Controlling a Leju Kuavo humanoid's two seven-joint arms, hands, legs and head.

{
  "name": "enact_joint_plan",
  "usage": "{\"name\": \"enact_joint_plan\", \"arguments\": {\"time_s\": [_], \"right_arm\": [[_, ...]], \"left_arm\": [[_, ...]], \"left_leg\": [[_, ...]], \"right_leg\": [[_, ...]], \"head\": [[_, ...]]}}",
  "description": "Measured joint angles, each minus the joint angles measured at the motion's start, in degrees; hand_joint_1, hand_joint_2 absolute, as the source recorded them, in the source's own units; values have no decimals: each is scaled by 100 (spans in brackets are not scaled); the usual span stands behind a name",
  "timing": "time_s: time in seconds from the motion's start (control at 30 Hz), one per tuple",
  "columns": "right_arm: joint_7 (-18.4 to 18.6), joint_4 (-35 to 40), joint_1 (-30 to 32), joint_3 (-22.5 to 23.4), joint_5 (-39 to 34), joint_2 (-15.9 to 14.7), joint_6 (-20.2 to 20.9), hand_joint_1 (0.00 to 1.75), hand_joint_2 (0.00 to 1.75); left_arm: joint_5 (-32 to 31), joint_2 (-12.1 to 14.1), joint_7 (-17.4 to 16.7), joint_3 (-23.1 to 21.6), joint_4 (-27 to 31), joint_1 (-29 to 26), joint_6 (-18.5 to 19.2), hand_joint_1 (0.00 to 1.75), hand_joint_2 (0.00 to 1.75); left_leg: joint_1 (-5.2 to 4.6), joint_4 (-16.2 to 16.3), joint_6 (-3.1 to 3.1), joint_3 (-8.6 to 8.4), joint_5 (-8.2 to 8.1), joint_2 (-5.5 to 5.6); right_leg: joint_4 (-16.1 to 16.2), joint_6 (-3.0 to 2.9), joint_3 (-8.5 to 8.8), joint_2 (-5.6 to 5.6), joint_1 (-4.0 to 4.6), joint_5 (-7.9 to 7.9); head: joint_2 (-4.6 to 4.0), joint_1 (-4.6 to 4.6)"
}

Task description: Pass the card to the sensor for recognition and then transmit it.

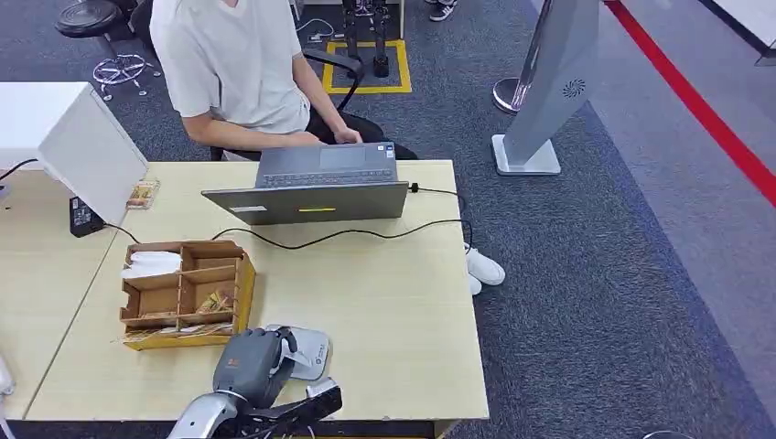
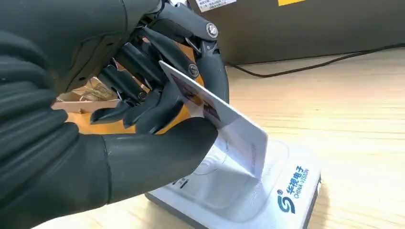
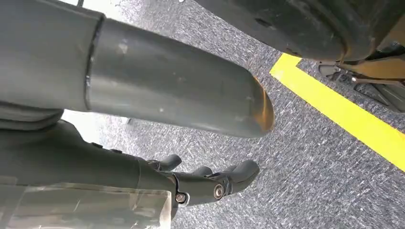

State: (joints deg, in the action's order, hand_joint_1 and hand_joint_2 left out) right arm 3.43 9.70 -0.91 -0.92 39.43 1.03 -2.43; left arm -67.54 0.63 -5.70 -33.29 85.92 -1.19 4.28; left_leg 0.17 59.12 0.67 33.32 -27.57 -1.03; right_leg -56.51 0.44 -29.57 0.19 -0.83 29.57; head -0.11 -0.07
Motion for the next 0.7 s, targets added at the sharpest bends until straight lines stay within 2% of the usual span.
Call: {"name": "enact_joint_plan", "arguments": {"time_s": [0.47,0.57,0.6,0.7], "right_arm": [[-26,0,1,0,96,0,-11,0,0],[-70,0,7,0,109,0,-57,0,0],[-94,-2,7,0,120,0,-61,0,0],[-122,0,10,0,192,0,-79,0,0]], "left_arm": [[0,-2,13,0,4,1,-114,175,175],[-227,-39,467,20,285,-33,-1327,175,175],[-325,-68,557,35,475,-30,-1623,175,175],[-450,-127,730,129,906,-40,-2117,175,175]], "left_leg": [[0,0,0,0,0,0],[0,0,0,1,0,0],[0,0,0,1,0,0],[0,0,0,1,0,0]], "right_leg": [[0,0,0,0,0,0],[0,0,-1,0,0,0],[0,0,0,-1,0,0],[0,0,0,1,0,0]], "head": [[0,2],[0,2],[0,2],[0,2]]}}
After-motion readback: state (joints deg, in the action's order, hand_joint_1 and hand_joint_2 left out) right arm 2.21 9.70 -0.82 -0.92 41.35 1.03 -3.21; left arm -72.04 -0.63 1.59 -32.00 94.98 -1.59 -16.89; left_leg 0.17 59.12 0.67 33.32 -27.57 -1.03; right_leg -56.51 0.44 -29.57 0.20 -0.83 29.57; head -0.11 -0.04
